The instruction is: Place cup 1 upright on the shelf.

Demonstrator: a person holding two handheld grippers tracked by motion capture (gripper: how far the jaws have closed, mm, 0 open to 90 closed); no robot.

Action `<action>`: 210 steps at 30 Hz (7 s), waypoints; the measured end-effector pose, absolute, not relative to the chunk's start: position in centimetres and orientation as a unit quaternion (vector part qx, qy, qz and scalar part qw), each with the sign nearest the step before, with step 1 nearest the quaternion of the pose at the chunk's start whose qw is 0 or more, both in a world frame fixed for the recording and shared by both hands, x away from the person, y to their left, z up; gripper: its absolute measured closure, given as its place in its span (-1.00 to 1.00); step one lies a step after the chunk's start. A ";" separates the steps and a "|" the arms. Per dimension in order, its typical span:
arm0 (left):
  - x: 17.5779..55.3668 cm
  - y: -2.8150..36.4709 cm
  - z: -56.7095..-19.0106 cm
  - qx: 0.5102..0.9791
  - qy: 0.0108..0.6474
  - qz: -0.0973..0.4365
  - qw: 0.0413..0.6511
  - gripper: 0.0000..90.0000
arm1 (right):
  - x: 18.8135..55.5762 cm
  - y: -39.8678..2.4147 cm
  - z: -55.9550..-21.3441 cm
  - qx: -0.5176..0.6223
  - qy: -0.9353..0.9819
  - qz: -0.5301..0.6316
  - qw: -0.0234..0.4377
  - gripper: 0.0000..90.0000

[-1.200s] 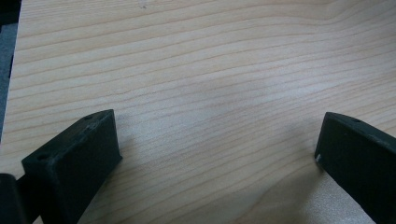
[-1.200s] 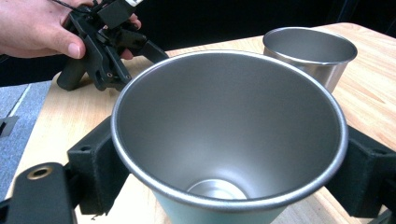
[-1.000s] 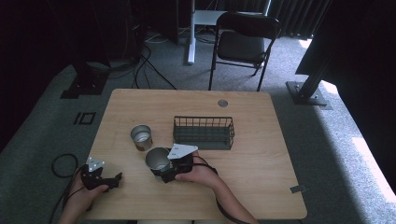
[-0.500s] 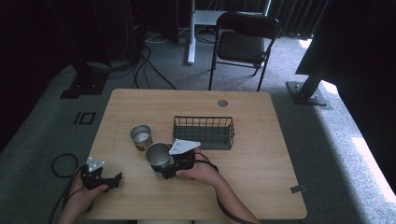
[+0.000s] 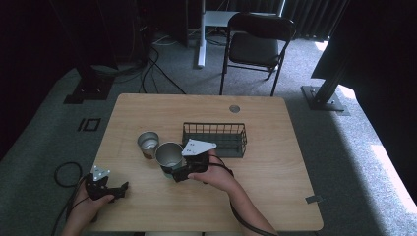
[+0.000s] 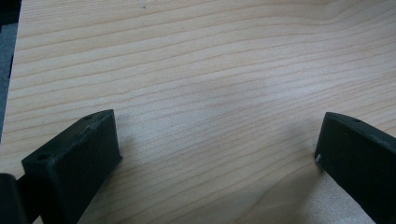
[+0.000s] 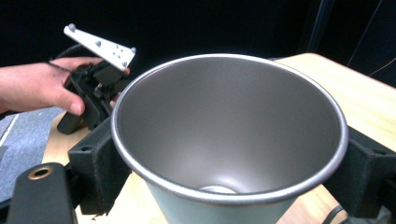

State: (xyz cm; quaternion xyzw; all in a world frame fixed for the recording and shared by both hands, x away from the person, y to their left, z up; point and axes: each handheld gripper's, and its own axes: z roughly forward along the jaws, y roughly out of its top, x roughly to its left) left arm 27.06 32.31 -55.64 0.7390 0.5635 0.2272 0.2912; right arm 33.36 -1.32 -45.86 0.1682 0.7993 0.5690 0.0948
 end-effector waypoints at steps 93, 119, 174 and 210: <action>27.1 32.3 -55.6 0.739 0.564 0.227 0.291 -0.99 | 40.7 -15.6 -45.7 0.438 0.688 0.493 0.304 -0.72; 27.0 32.3 -55.6 0.739 0.564 0.227 0.291 -0.99 | 41.0 -15.9 -47.4 0.430 0.694 0.496 0.295 -0.72; 27.0 32.3 -55.6 0.739 0.564 0.227 0.291 -0.99 | 36.2 -20.2 -47.1 0.399 0.723 0.496 0.270 -0.75; 27.1 32.3 -55.6 0.739 0.564 0.227 0.291 -0.99 | 32.7 -25.9 -50.9 0.424 0.741 0.455 0.253 -0.75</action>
